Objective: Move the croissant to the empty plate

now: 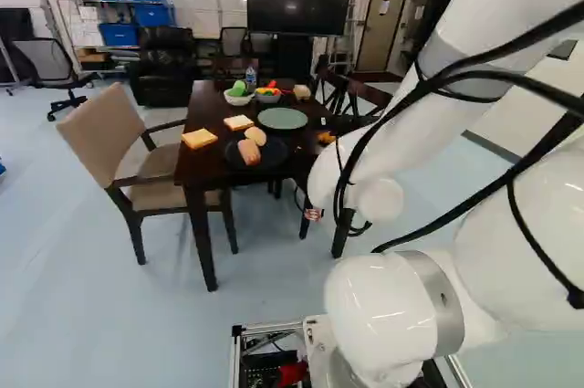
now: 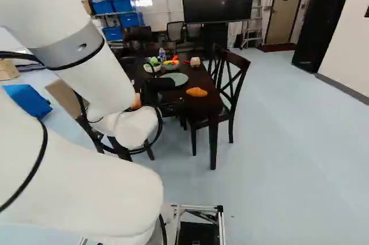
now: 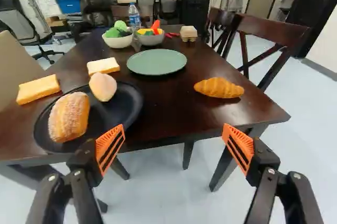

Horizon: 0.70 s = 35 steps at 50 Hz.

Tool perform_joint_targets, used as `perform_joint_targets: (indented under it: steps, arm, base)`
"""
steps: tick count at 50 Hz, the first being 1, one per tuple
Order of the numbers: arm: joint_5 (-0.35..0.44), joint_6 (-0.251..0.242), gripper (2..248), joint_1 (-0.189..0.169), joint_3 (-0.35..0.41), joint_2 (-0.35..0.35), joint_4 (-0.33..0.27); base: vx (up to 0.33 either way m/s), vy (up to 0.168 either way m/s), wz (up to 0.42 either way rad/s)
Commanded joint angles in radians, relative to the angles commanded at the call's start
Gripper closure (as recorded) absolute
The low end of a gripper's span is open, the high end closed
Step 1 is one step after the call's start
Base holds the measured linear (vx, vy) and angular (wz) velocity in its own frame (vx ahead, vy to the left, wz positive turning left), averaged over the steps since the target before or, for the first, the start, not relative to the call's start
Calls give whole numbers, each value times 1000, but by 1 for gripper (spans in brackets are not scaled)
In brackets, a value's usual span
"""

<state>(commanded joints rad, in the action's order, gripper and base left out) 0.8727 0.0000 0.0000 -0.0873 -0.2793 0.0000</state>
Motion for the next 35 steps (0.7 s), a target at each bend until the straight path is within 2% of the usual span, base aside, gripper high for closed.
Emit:
perform_joint_targets:
  steps: [35]
  arm:
    - [0, 0, 3, 0, 0, 0, 0]
  base:
    - [141, -43, -28]
